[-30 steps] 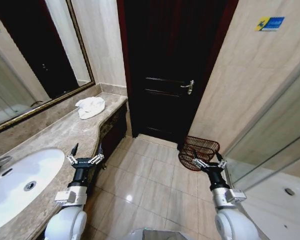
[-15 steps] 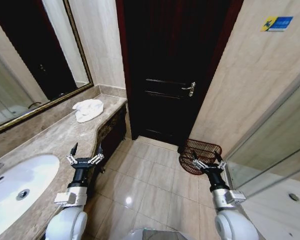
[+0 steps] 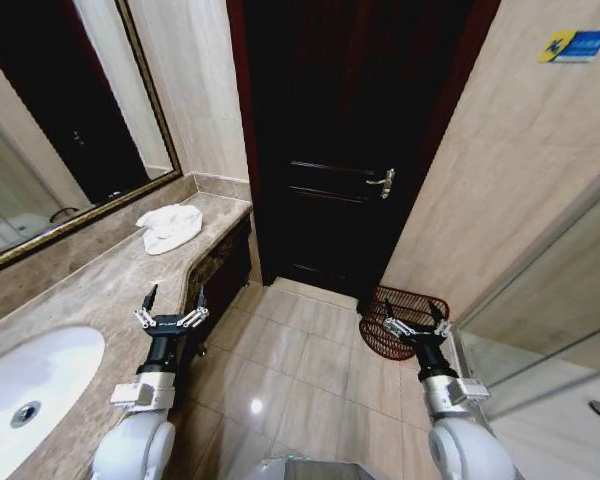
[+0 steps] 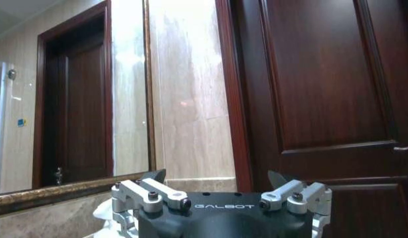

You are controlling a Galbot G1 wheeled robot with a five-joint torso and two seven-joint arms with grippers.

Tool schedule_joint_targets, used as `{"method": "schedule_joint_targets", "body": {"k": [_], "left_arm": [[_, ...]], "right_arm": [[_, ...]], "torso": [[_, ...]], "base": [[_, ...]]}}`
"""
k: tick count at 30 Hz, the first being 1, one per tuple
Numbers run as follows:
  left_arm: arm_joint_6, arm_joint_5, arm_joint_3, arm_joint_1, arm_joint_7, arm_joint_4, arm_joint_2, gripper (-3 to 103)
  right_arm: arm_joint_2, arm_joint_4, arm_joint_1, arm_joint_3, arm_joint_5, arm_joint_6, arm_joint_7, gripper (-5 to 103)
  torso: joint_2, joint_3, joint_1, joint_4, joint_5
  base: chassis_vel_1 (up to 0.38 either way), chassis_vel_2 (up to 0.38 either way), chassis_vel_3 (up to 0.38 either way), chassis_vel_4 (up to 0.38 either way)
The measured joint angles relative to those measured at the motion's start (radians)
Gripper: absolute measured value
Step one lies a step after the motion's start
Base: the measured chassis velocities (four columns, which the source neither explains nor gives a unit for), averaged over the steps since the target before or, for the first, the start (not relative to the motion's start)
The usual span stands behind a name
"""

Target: Discard the used towel into the hamper.

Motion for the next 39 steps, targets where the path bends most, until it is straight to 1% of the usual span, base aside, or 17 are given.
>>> {"method": "schedule_joint_targets", "body": {"k": [6,10,23,39], "left_arm": [[-0.003,-0.011,-0.004,0.014,-0.001,0.004,0.013,100],[-0.015,-0.011,-0.003,0.008,-0.002,0.018,0.012,100],[-0.010,-0.007,0.008,-0.007,0.001,0.021,0.012,100],[-0.025,-0.012,-0.001,0.006,0.001,0.021,0.016,100]], "right_arm": [[0.005,-0.005,0.003,0.000,-0.003,0.000,-0.001,100],[0.005,-0.007,0.001,0.003,-0.001,0.001,-0.001,100],[0.000,-0.010,0.004,0.007,-0.001,0.004,-0.002,100],[0.009,-0.005,-0.008,0.002,-0.009,0.011,-0.006,100]], "torso": [[0.000,0.000,0.000,-0.0002,0.0000],[0.000,0.000,0.000,-0.0001,-0.0001],[0.000,0.000,0.000,-0.0001,0.0001],[0.000,0.000,0.000,-0.0001,0.0000]], "base": [[-0.093,0.094,0.089,-0.110],[-0.089,0.091,0.098,-0.087],[-0.094,0.110,0.114,-0.097],[-0.075,0.132,0.131,-0.074]]}}
